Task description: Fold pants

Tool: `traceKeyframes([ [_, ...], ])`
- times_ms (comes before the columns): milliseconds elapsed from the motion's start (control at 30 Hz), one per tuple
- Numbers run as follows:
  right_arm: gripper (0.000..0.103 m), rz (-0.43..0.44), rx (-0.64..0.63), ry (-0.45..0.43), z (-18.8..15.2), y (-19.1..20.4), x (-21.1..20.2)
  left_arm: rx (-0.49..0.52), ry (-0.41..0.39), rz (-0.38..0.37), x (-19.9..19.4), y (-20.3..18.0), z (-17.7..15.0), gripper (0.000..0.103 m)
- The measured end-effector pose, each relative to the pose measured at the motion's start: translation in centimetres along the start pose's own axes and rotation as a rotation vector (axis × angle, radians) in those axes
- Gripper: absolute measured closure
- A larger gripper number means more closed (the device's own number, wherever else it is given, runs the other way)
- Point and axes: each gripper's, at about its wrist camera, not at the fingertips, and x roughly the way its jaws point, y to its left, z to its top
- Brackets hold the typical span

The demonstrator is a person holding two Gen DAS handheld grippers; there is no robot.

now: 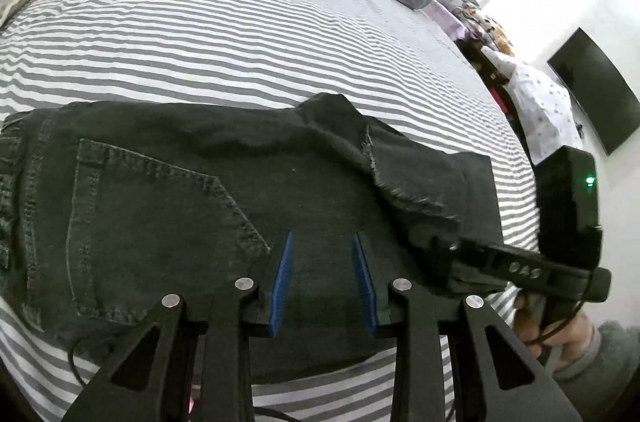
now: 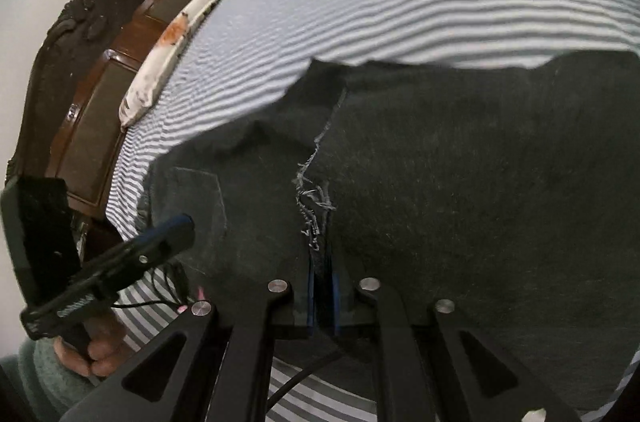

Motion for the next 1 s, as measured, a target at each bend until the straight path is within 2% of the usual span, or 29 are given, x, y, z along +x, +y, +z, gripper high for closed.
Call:
traceKeyframes([
  [33,0.091,-0.005,0.005,0.002,-0.2,-0.1,0.1,0.005,0.006,-0.005,0.1,-0.1,0.0,0.071],
  [100,0.071,-0.015,0.003,0.01,-0.4,0.1,0.1,0.015,0.021,-0.016,0.4,-0.3,0.2,0.07],
  [167,0.063,-0.049,-0.024,-0.007,-1.1,0.6,-0.6,0.014,0.04,-0.043,0.6,-0.6,0.2,0.066],
  [300,0.057,-0.083,-0.058,-0.045,-3.2,1.0,-3.4,-0.008,0.084,-0.098,1.3,-1.2,0.2,0.061],
  [433,0.052,-0.074,-0.001,-0.036,-6.6,0.3,-5.4,-0.021,0.128,-0.134,2.2,-1.8,-0.1,0.06],
  [533,0.052,-0.001,0.076,0.026,-9.6,-0.9,-6.4,-0.023,0.167,-0.136,3.1,-2.2,-0.3,0.06],
  [633,0.052,0.087,0.081,0.084,-11.9,-0.9,-7.7,-0.031,0.202,-0.138,4.2,-2.6,-0.4,0.06],
  [733,0.051,0.146,0.085,0.092,-13.0,-0.5,-8.6,-0.075,0.222,-0.182,5.0,-2.9,-0.1,0.06],
  [767,0.05,0.18,0.088,0.119,-13.2,-0.4,-8.5,-0.1,0.224,-0.209,5.2,-3.0,0.0,0.06],
  [833,0.05,0.251,0.075,0.19,-13.6,0.3,-8.0,-0.121,0.236,-0.234,5.6,-3.2,0.3,0.06],
  [900,0.05,0.306,0.014,0.288,-14.3,1.5,-7.4,-0.125,0.251,-0.223,6.3,-3.5,0.5,0.06],
  [933,0.05,0.305,-0.026,0.311,-14.7,2.1,-7.4,-0.127,0.259,-0.216,6.5,-3.5,0.4,0.06],
  [1000,0.05,0.236,-0.109,0.31,-14.8,3.0,-7.8,-0.136,0.276,-0.207,7.1,-3.6,0.4,0.06],
])
